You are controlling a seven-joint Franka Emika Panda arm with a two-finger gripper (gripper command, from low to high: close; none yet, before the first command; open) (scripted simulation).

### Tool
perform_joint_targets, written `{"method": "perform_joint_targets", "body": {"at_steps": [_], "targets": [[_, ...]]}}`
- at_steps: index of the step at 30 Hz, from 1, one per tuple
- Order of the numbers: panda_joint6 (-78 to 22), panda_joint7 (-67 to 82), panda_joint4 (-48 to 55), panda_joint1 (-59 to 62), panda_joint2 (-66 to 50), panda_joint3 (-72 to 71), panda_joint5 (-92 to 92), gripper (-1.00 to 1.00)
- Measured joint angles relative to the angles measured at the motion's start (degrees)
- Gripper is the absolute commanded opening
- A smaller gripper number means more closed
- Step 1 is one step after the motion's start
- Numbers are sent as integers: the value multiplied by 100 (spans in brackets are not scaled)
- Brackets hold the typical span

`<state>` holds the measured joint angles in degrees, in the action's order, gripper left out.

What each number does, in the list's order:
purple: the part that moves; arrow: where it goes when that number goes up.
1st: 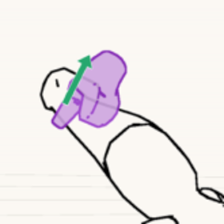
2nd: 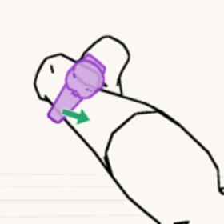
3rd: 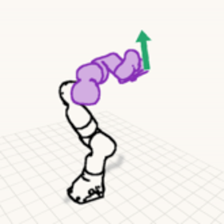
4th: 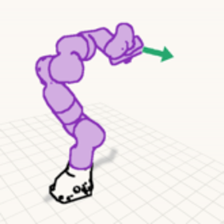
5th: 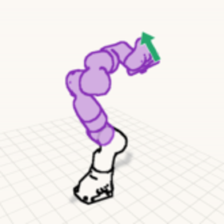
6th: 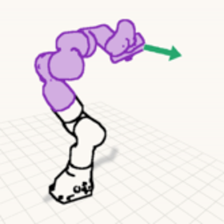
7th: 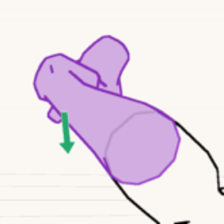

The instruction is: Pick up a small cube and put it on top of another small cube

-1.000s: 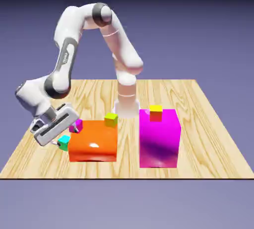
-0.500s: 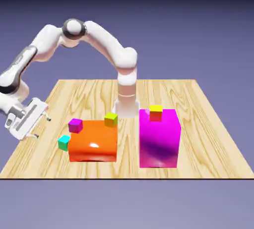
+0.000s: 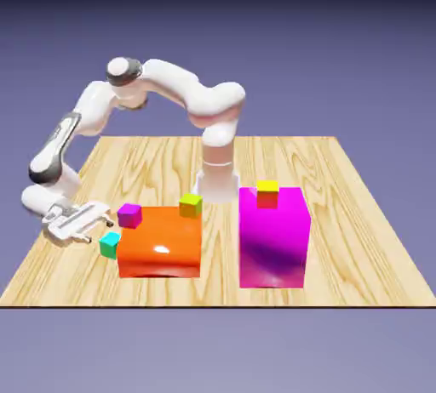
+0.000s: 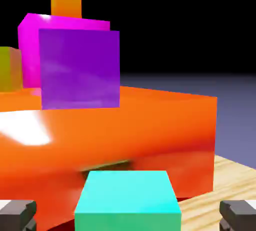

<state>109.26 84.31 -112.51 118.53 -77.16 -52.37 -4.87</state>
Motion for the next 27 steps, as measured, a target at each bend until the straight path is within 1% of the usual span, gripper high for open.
{"method": "perform_joint_targets", "body": {"at_steps": [2,5,8,9,16,27], "targets": [[-4,-3,0,0,0,0,9,-100],[-738,-127,469,177,216,-119,-41,-100],[-642,-53,273,-445,628,290,-161,-100],[-749,-174,236,-609,820,284,-93,-100],[-1597,170,-198,-195,2274,649,1106,-100],[-1449,139,-911,-2260,4168,2868,1061,-100]]}}
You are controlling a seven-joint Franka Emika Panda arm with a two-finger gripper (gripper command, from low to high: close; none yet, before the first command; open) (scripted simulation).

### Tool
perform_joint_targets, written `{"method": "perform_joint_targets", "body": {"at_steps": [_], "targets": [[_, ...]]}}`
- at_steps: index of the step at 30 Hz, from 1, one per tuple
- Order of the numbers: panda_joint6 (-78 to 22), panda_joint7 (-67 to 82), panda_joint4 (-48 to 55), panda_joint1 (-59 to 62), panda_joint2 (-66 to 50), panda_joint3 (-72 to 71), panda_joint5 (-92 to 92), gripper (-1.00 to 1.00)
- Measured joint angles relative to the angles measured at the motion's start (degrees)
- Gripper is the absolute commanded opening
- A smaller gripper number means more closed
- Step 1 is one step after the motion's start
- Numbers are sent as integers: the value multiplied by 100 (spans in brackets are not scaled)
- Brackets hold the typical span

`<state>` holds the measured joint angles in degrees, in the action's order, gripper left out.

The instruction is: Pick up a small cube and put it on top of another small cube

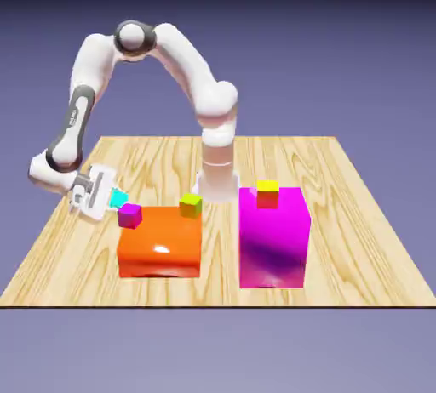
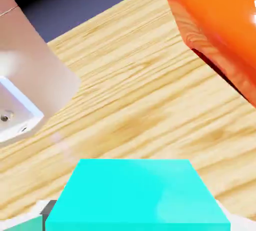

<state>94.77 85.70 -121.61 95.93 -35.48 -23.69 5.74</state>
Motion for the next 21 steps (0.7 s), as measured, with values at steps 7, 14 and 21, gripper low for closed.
{"method": "perform_joint_targets", "body": {"at_steps": [7,14,21], "targets": [[131,-35,-454,-1382,1196,1454,-77,-100],[262,-69,-909,-2764,2391,2907,-154,-100],[393,-104,-1363,-4142,3587,4363,-231,-100]]}}
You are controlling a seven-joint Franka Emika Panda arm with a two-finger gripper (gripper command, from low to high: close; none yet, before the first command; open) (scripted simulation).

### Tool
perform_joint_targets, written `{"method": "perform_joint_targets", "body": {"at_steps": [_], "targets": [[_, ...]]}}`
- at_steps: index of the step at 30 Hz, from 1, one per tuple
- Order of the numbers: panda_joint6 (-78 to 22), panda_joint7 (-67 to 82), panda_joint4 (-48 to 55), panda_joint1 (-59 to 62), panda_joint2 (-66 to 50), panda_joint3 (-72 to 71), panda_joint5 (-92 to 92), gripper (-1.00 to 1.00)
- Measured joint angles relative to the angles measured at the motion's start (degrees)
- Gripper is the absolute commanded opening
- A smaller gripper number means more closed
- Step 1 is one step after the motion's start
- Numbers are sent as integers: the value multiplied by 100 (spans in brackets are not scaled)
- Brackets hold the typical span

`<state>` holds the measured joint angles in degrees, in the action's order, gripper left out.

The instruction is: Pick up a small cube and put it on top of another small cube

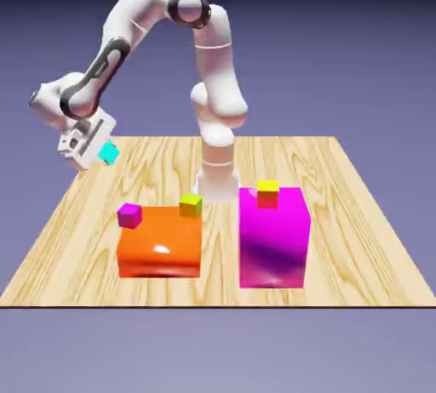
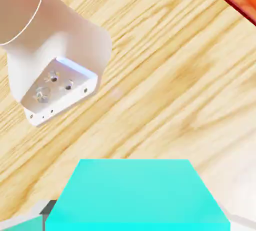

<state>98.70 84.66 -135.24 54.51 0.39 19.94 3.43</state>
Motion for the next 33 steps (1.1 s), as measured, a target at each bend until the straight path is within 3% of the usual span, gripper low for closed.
{"method": "perform_joint_targets", "body": {"at_steps": [33], "targets": [[1210,-514,-1838,-6838,4688,6835,-1187,-100]]}}
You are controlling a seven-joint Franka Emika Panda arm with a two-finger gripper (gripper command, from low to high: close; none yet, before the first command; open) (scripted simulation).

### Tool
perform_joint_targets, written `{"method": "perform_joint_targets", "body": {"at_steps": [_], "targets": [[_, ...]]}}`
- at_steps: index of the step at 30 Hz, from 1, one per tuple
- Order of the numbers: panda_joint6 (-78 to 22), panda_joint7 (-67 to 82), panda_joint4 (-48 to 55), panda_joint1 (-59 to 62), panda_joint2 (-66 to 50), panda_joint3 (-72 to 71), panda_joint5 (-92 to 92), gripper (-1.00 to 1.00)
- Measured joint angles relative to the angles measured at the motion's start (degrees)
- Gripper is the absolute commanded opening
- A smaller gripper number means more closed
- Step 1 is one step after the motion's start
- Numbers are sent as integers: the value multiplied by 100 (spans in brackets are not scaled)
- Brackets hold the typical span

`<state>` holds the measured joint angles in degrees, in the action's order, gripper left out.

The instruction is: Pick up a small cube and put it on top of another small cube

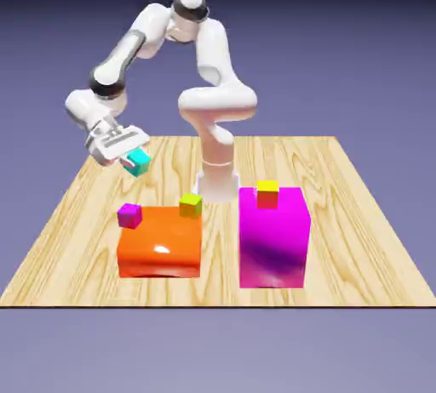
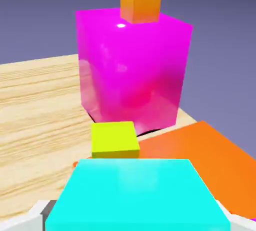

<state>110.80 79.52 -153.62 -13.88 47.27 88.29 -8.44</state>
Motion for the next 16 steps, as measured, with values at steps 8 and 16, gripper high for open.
{"method": "perform_joint_targets", "body": {"at_steps": [8,16], "targets": [[287,114,-464,-1268,858,1287,-385,-100],[1340,366,-898,-1998,1051,1752,-442,100]]}}
